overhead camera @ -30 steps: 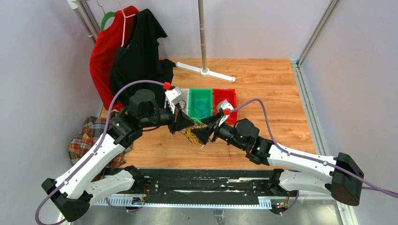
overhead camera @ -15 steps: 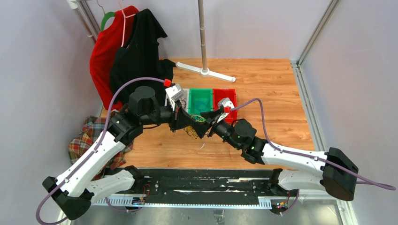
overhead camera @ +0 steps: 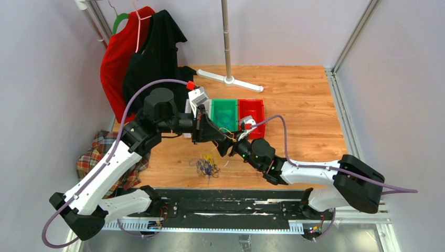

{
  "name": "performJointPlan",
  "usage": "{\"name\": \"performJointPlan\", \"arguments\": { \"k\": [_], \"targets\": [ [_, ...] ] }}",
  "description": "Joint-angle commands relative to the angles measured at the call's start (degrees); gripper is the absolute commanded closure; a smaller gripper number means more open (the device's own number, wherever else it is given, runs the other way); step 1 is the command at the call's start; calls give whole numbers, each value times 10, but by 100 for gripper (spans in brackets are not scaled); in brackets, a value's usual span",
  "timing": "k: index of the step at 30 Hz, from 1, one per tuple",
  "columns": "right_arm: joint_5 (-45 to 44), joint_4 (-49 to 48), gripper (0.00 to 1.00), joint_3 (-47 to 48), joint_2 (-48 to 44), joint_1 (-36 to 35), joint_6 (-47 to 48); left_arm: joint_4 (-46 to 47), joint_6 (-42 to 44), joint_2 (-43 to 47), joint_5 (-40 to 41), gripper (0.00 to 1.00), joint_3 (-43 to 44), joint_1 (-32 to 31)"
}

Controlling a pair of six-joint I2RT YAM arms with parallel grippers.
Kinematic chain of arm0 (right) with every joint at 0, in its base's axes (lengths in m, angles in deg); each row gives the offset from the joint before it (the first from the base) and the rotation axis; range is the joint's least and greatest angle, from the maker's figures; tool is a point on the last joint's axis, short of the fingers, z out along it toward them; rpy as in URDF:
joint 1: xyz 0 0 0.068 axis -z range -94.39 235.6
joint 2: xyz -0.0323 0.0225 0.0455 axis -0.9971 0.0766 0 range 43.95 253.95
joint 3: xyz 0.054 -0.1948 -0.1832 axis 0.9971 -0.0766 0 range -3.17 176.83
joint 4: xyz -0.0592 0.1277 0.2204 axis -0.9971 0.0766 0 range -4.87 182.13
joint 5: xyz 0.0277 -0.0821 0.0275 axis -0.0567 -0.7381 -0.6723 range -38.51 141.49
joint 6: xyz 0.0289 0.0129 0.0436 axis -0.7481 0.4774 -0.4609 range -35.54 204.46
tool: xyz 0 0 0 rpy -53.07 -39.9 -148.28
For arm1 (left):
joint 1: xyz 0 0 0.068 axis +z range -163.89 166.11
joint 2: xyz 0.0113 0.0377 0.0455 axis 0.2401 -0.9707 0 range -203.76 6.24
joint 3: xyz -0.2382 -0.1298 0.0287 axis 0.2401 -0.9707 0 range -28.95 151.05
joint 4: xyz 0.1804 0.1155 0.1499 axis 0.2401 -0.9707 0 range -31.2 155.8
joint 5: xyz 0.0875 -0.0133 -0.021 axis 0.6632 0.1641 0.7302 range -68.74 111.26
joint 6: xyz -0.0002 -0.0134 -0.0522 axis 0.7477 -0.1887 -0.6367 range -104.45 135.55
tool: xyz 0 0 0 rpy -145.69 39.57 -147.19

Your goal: Untangle the cables

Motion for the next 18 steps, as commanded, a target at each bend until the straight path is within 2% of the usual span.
{"name": "performJointPlan", "arguments": {
  "k": [1,10,18],
  "targets": [
    [-30,-36,38,-45,1,11,-21,32,-36,1,-54,99,44,-1],
    [-44,-39,41,-129,-31,14,-43,12,-5,-21,-50,99,114,-1],
    [-81,133,36,-93,-245,14,49,-2,29,-20,-39,99,105,-1]
  ]
}}
